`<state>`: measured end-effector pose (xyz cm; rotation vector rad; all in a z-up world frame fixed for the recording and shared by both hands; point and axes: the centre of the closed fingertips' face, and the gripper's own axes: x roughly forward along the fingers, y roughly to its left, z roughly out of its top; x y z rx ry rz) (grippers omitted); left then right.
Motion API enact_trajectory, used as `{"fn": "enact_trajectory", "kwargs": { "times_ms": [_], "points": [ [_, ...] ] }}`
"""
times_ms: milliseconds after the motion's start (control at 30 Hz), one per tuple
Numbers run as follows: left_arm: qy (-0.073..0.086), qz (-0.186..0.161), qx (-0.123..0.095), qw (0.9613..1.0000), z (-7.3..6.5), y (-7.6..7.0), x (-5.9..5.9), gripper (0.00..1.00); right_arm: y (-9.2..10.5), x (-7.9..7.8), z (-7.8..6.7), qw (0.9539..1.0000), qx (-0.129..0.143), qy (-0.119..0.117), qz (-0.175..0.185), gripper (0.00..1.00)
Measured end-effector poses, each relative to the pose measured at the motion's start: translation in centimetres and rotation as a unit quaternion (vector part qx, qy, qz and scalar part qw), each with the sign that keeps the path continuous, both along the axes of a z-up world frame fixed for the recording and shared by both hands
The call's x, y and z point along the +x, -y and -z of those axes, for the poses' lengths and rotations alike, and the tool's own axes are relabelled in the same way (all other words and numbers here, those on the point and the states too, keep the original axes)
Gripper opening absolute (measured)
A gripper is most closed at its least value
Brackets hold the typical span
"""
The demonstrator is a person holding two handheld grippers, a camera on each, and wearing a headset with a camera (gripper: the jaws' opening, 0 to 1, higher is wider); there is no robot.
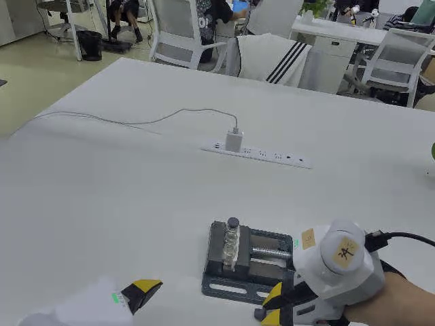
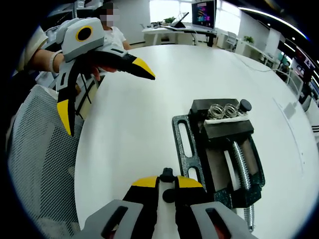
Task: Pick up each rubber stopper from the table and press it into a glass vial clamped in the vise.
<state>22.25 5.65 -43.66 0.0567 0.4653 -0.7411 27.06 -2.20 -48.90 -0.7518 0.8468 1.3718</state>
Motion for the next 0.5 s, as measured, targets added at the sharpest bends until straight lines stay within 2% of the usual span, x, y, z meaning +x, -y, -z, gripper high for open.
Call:
{"fn": "enact_trajectory", "kwargs": {
  "times_ms": [267, 500],
  "points": [
    [0.000, 0.003, 0.004, 1.0000, 0.0, -0.2, 0.0, 0.92, -0.1, 0.0, -0.8, 1.0000, 0.002, -0.001, -0.003, 0.08],
    [-0.002, 0.008, 0.014, 0.9999, 0.1, -0.4, 0.3, 0.88, -0.2, 0.4, -3.0, 0.9997, 0.006, 0.013, -0.021, 0.08]
  ]
}}
